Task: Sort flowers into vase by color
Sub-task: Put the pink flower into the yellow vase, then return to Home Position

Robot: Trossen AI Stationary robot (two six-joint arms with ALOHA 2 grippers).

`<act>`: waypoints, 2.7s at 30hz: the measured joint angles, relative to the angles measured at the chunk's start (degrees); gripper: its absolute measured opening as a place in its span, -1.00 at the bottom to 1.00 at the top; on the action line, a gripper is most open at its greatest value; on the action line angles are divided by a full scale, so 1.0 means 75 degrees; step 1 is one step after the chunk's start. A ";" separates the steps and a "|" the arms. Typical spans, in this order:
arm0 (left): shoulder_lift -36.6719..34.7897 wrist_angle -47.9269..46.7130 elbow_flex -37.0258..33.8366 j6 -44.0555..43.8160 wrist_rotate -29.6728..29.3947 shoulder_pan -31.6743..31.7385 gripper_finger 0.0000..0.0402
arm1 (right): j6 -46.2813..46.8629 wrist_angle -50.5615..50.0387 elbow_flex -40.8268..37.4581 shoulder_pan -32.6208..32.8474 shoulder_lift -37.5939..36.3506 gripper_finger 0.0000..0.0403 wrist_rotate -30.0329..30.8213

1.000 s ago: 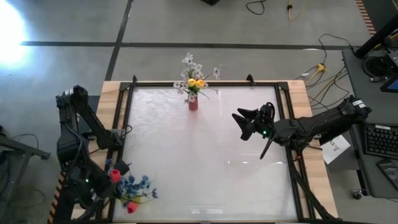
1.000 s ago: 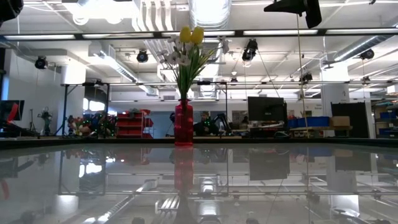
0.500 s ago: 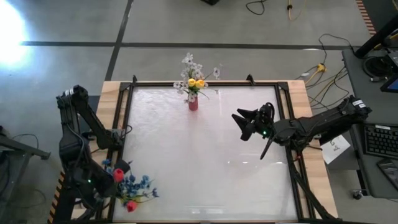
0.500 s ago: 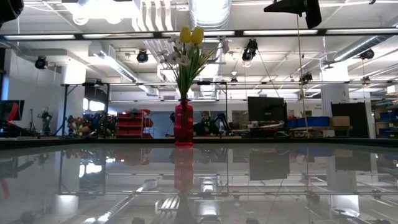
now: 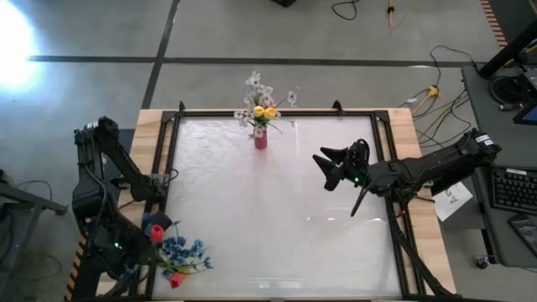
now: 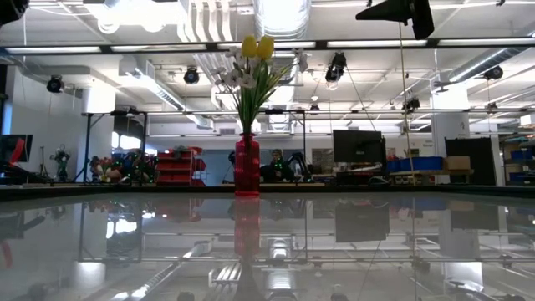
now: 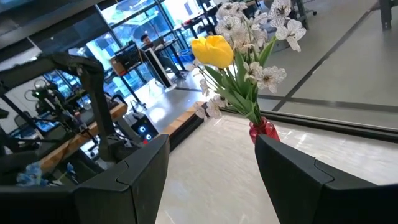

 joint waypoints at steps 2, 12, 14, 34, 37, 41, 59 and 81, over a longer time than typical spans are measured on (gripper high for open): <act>0.0190 -0.0137 0.0027 0.0065 0.0025 0.0000 -0.04 | 0.0062 -0.0145 0.0000 0.0000 -0.0005 0.15 0.0000; 0.0425 0.0087 0.0018 0.0382 0.0492 -0.0012 -0.52 | 0.0099 -0.0280 0.0000 -0.0003 -0.0008 0.15 0.0000; 0.0406 0.0046 0.0018 0.0296 0.0495 -0.0015 -0.72 | 0.0099 -0.0277 0.0000 -0.0003 -0.0008 0.15 0.0000; -0.0228 -0.1394 0.1839 -0.0492 -0.1302 -0.0032 -0.76 | 0.0099 -0.0268 0.0000 -0.0003 -0.0014 0.15 -0.0233; -0.0580 -0.1393 0.1977 -0.0638 -0.2368 -0.0031 -0.75 | 0.0099 -0.0268 0.0000 -0.0003 -0.0017 0.15 -0.0230; -0.1348 -0.1355 0.1726 -0.1183 -0.4176 -0.0014 -0.77 | 0.0371 -0.0268 0.0000 -0.0006 -0.0017 0.15 -0.0574; -0.3595 0.4746 -0.2712 0.1275 -0.1003 0.5970 -0.98 | -0.0863 -0.0448 -0.0035 0.0102 -0.0403 -0.72 -0.1631; -0.6407 0.7438 -0.5706 0.1850 0.0148 0.8341 -1.00 | -0.1516 0.0636 -0.1274 -0.1437 -0.1597 -0.96 -0.5972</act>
